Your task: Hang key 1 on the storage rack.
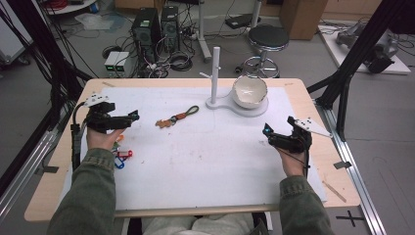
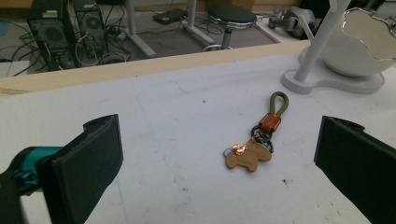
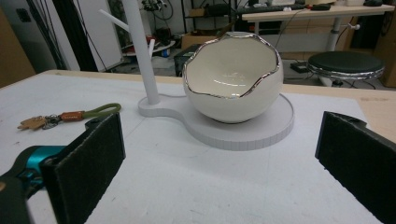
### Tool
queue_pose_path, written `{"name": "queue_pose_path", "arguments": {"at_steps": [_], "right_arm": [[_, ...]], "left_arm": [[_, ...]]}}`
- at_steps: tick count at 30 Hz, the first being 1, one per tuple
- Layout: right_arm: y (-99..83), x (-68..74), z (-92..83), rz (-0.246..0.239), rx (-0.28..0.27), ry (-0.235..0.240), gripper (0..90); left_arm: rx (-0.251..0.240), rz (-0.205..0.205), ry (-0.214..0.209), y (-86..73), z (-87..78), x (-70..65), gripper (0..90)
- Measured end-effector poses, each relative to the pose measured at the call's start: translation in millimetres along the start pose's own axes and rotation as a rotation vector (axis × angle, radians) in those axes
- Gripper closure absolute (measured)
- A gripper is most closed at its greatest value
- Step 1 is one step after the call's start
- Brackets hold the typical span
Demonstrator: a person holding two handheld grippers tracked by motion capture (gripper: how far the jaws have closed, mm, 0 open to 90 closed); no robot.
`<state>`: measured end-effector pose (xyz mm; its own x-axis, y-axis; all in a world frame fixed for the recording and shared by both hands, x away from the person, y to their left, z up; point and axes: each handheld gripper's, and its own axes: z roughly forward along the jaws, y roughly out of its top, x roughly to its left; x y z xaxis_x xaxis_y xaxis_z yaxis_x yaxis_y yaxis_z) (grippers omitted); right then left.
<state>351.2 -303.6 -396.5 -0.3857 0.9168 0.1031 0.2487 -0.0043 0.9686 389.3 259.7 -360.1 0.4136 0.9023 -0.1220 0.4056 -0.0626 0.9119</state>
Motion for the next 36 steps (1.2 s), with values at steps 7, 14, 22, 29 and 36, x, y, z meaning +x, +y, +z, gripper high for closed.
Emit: {"name": "queue_pose_path", "arguments": {"at_steps": [7, 14, 22, 29, 36], "right_arm": [[0.0, -0.4, -0.3, 0.002, -0.002, 0.0, 0.4], [-0.3, 0.5, 0.2, 0.002, 0.002, 0.003, 0.4], [-1.0, 0.0, 1.4, -0.003, 0.012, 0.011, 0.4], [-0.8, -0.4, 0.3, 0.001, 0.006, 0.012, 0.4], [-1.0, -0.1, -0.1, -0.001, 0.006, 0.016, 0.4]], "left_arm": [[0.008, 0.009, -0.042, 8.6, 13.6, -9.1, 1.7], [0.038, 0.045, -0.069, 17.5, 28.7, -18.2, 1.7], [0.075, 0.081, -0.087, 29.1, 51.1, -30.8, 1.7], [0.094, 0.095, -0.118, 36.0, 70.2, -39.9, 1.7], [0.135, 0.102, -0.144, 35.8, 91.7, -46.5, 1.7]]}}
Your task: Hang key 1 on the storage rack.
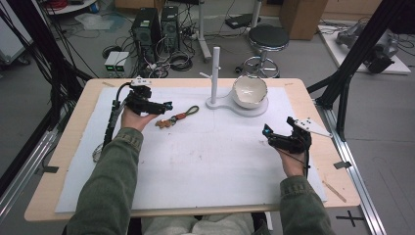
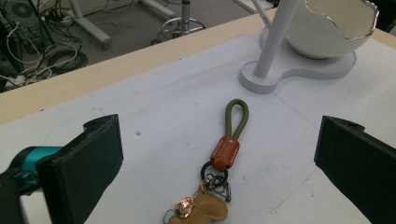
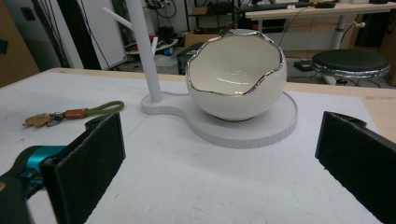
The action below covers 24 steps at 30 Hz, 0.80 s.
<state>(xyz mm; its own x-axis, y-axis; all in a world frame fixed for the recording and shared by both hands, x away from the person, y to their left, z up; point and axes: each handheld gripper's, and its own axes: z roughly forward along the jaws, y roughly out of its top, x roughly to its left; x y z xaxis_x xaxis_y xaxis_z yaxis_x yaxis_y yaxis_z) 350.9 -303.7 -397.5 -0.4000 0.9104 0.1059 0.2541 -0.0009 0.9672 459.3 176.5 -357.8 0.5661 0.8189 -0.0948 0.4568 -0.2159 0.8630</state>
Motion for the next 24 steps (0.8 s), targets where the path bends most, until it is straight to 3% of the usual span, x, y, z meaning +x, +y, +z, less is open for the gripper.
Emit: {"name": "queue_pose_path", "arguments": {"at_steps": [11, 15, 24], "right_arm": [[-0.2, -0.7, -0.1, 0.002, 0.001, 0.003, 0.4], [-0.5, -0.9, -0.1, 0.002, 0.001, 0.002, 0.5], [-1.0, -1.5, -0.3, 0.004, 0.005, -0.005, 0.4]], "left_arm": [[0.041, -0.001, -0.032, 5.0, 28.9, -5.3, 1.7], [0.052, 0.017, -0.046, 4.8, 37.2, -5.0, 1.7], [0.098, 0.001, -0.061, -6.3, 57.7, -2.9, 1.7]]}}
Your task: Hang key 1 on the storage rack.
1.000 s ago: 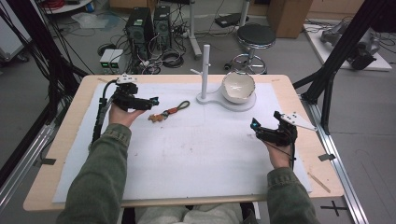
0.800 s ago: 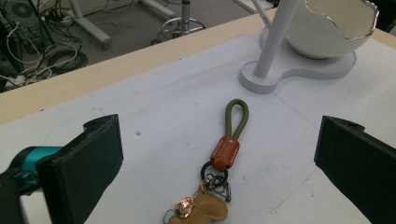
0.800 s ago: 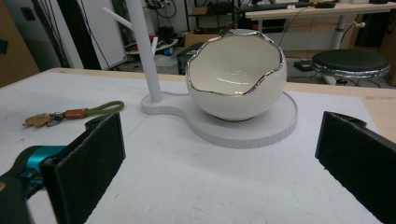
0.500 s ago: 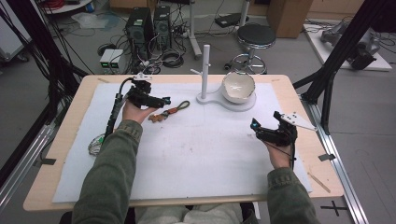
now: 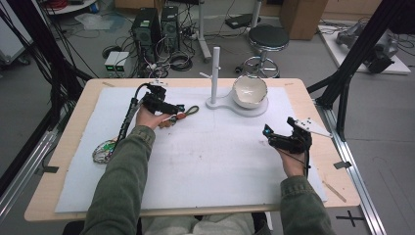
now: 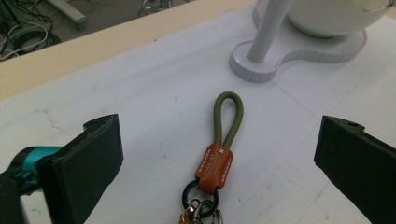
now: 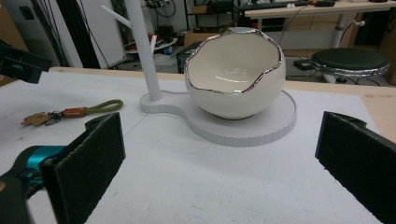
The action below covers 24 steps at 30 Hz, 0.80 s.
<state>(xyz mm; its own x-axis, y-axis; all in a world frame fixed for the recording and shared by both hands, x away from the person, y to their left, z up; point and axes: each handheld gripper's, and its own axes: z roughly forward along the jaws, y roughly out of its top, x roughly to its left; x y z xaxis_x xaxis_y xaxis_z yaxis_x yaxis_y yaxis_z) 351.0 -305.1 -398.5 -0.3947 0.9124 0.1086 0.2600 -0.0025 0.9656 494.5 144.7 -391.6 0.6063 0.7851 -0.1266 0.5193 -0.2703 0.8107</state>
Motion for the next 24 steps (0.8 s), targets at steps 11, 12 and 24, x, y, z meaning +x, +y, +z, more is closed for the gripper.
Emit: {"name": "queue_pose_path", "arguments": {"at_steps": [11, 12, 24], "right_arm": [[-0.9, -0.7, 0.2, 0.005, 0.009, 0.005, 0.4], [-1.1, -0.9, 0.4, 0.005, 0.009, 0.006, 0.4], [-1.3, -1.2, 1.0, 0.006, 0.012, 0.006, 0.5]], "left_arm": [[0.061, -0.005, -0.008, -10.3, 21.6, -1.2, 1.7], [0.072, 0.0, -0.006, -11.4, 23.3, -0.8, 1.7], [0.164, 0.04, -0.012, -21.6, 37.1, -3.9, 3.4]]}}
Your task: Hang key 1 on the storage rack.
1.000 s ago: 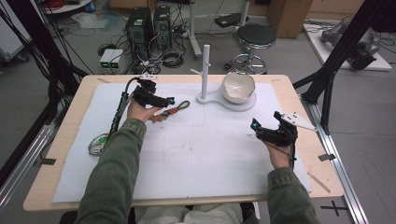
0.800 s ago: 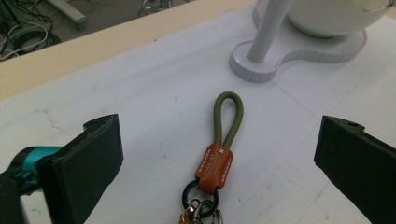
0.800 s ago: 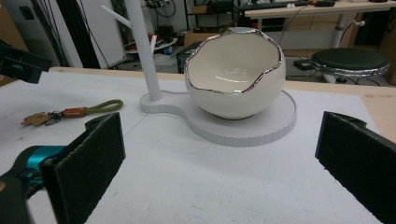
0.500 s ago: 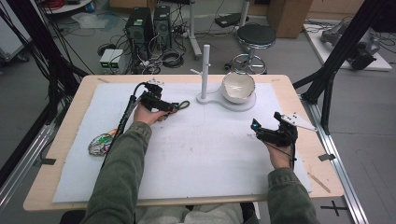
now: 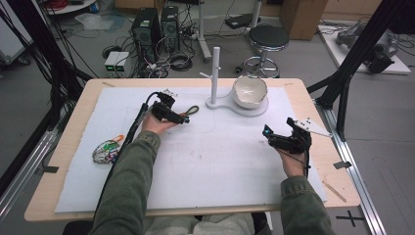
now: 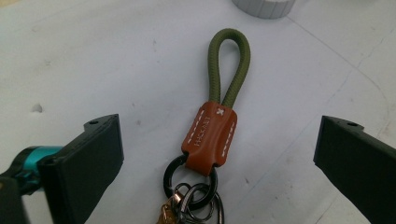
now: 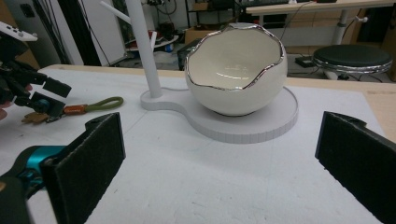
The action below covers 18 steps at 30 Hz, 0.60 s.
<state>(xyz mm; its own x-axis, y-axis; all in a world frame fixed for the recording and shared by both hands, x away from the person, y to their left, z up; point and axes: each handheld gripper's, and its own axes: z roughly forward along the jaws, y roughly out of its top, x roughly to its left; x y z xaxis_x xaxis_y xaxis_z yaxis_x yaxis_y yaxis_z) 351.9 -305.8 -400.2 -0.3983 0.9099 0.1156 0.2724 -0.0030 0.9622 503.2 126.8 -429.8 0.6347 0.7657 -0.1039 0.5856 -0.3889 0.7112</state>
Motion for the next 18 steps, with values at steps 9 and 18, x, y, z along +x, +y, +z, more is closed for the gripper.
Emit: {"name": "queue_pose_path", "arguments": {"at_steps": [9, 18], "right_arm": [[-0.1, -0.4, 0.5, 0.004, 0.001, -0.001, 0.4], [-0.1, -0.5, 0.4, -0.002, 0.001, -0.001, 0.5]], "left_arm": [[0.018, 0.046, 0.022, -1.2, 4.6, -3.7, 17.1], [0.015, 0.081, 0.015, -1.1, 4.0, -3.9, 37.3]]}}
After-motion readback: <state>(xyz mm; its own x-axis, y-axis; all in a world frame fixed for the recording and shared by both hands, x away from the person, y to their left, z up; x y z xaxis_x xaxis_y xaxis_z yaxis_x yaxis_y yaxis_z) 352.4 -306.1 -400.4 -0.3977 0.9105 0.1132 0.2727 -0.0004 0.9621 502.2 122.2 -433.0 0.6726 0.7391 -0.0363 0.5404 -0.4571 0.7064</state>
